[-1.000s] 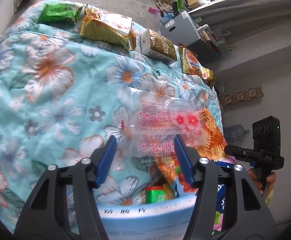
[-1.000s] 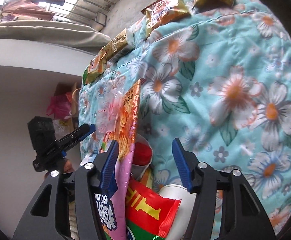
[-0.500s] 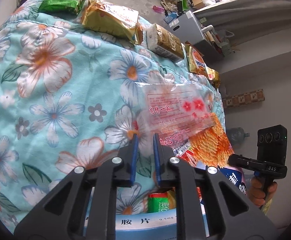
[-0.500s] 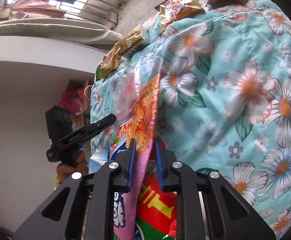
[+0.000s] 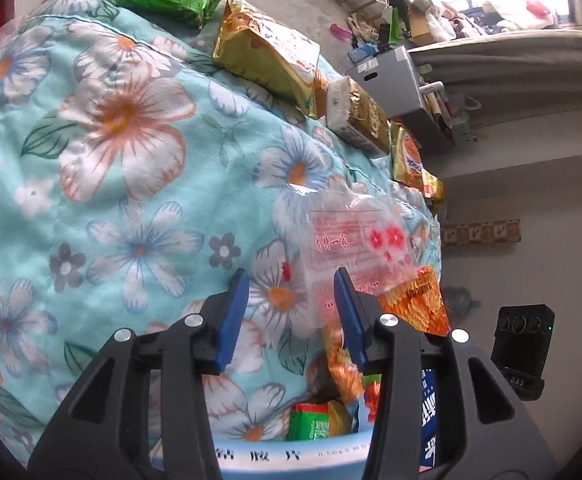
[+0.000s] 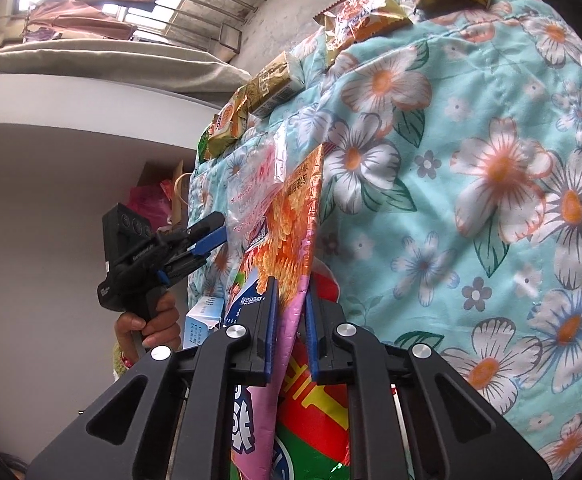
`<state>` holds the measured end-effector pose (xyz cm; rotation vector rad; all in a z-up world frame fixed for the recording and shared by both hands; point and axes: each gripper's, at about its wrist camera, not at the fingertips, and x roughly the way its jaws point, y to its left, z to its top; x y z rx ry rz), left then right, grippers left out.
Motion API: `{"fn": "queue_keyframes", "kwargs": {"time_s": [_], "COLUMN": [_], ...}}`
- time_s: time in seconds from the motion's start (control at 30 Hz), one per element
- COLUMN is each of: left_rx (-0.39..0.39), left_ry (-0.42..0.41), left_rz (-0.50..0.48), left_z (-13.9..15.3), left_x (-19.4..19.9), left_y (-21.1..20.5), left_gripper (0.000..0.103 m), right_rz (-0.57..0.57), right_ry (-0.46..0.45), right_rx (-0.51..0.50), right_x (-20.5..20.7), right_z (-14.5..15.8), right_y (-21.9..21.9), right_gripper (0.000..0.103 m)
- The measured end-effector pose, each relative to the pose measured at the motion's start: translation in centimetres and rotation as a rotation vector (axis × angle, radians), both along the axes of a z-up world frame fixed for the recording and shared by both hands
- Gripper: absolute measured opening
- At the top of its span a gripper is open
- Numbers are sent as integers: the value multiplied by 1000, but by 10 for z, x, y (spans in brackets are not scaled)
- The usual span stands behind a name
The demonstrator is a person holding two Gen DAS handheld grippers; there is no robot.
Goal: Collect trash
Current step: 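Grasp the clear plastic bag with the left tool while the right grasps the pink snack bag, then lift both held bags and carry them to the blue wastebasket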
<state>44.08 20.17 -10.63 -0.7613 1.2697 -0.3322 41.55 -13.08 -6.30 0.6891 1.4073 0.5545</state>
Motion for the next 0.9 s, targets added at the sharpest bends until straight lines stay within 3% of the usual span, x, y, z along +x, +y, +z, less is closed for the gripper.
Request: {"fn": "queue_keyframes", "kwargs": {"time_s": [0.13,0.27,0.4,0.53,0.9], "left_rx": [8,13,9,-14,-86], "left_ry": [3,8,-7,-49,-249], "left_rz": [-17,-28,-31,-13,67], "left_z": [-1,-4,-5,3,62], "left_x": [5,6,5,-1,-33], "left_y": [-7,-13,-14,-9,12], "left_gripper": [39,20,11,9,8], "right_rz": [1,-2,-7,-37,-167], "right_ry": [8,13,-1,-37,-131], "right_rx": [14,24,25,27,114], "right_x": [2,2,1,-3,-21], "right_z": [-6,-10,-9,1,37], "right_y": [1,3,3,-5,-56], "right_gripper": [13,13,12,8,4]}}
